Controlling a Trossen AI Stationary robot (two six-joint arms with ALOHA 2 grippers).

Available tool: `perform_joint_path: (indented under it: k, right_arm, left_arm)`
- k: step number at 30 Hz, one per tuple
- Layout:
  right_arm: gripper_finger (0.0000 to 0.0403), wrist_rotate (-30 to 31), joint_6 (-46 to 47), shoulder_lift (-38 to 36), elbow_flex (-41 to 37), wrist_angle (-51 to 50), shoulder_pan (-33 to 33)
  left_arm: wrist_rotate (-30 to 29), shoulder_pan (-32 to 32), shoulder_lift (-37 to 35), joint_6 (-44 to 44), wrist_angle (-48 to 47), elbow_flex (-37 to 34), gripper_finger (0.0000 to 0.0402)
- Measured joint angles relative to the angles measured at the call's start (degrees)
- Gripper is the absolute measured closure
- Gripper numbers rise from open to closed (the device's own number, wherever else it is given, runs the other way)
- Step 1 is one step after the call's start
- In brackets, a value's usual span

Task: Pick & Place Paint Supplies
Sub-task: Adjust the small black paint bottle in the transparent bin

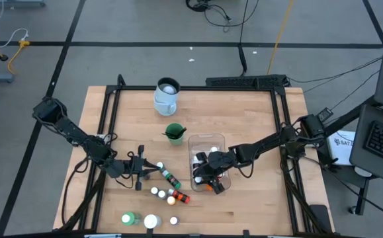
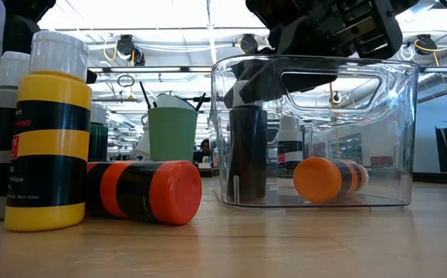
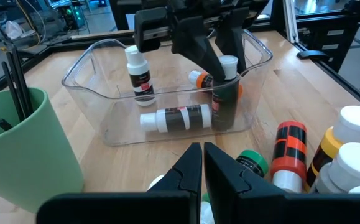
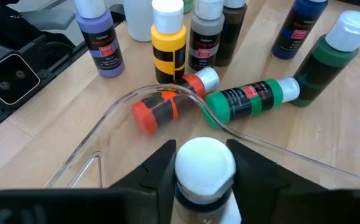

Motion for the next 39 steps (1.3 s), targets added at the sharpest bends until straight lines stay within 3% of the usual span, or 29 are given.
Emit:
perform_joint_path:
  k: [2,11,20,26,33,39]
  right_arm:
    - [0.0292,-0.01,-0.11,0.00,0.00,0.00,0.00]
    - [0.0292,0.62,0.48,-3.03,0.00,-2.05,0.04]
    - [0.0291,12.60,-1.88,-13.86,-1.51,-10.63,-0.05]
    - [0.0290,10.79,-0.20,-17.68,-6.79,-9.77,-5.00]
    - [0.0290,10.41,-0.15,-16.66,-12.05,-0.78,-11.13]
    - [0.0289,8.94,0.42,-16.79,-12.98,-0.75,-13.95]
  left_arm:
    - [-0.02,0.00,0.01,0.00,0.00,0.00,0.0380]
    - [-0.02,0.00,0.00,-0.02,0.04,0.00,0.0380]
    - [-0.04,0.00,0.01,-0.04,0.05,0.00,0.0380]
    - [-0.07,0.02,0.01,-0.15,0.04,0.00,0.0380]
    - [-0.15,0.02,-0.01,-0.08,0.04,0.00,0.0380]
    - [-0.17,0.02,-0.01,0.02,-0.02,0.00,0.0380]
